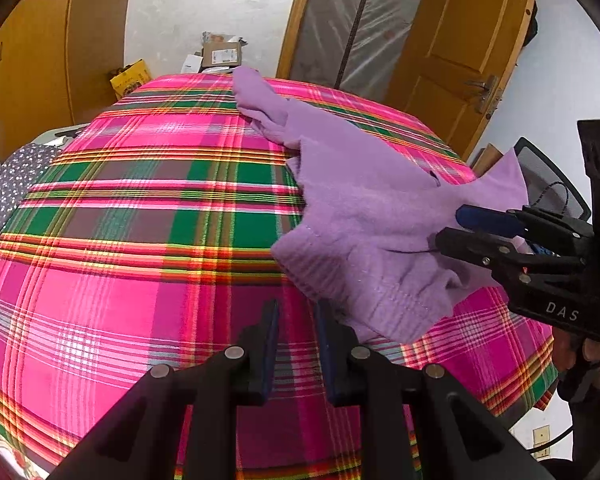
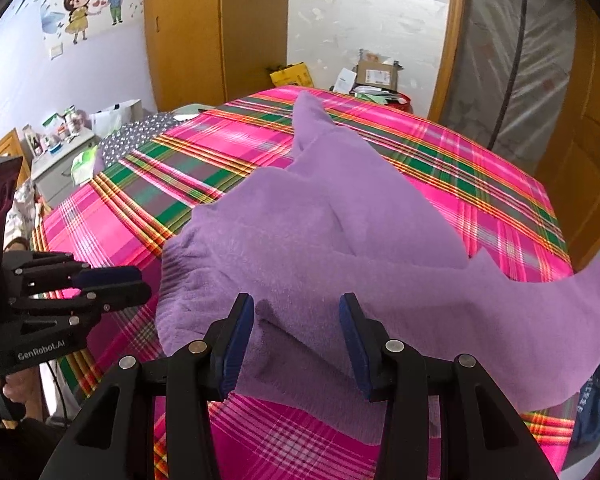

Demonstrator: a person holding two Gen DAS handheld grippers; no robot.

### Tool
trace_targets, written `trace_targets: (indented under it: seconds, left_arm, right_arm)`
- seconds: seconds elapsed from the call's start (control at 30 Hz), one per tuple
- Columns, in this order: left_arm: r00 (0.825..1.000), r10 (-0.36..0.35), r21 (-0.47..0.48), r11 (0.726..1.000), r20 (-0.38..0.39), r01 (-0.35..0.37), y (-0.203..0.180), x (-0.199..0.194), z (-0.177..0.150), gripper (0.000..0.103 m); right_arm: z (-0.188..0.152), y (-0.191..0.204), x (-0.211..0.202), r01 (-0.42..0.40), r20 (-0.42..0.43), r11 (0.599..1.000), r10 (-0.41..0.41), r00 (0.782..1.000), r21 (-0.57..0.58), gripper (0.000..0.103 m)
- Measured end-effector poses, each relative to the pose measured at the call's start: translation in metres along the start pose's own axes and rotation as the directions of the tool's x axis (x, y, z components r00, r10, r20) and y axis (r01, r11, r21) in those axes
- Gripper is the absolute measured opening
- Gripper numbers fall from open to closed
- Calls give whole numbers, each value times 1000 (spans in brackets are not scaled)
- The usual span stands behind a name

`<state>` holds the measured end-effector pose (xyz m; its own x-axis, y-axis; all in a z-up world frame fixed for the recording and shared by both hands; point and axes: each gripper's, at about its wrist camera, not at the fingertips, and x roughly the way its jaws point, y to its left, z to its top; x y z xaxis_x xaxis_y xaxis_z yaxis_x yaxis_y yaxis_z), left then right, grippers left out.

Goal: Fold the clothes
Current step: 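Move the right tool to the purple pants and grasp the waistband, then lift the waistband with the right tool, pulling the pants loose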

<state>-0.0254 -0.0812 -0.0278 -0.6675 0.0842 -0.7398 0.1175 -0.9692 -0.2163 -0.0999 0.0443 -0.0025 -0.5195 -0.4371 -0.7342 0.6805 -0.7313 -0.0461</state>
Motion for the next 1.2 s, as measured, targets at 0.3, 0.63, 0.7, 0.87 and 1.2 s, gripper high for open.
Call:
trace_targets:
  seconds: [0.3,0.63,0.7,0.87,1.2]
  left_arm:
    - [1000,14,-11,1000,-10,-14,4,4,2,19]
    - [1000,13,-26,1000,-16,-13,8,5,4,19]
    - [1000,13,-28,1000,-13,-13,9,4,4,19]
    - [1000,15,-40,999,-2,-15,13,-1,5,19]
    - [999,27,-58,998,19,-26,21,-11,7,19]
  right_arm:
    - [-2,-7,9,-16,-9,998,15,1000,-55,46]
    - [1,-24,18,-58,-38,990,53,998,-130,55]
    - [5,-25,22,-74,-47,982,67,997,-172,55]
    - [21,-24,37,-196,-106,957,177,978,-213,56]
    - [35,-21,11,-160,27,965,169,985,-206,10]
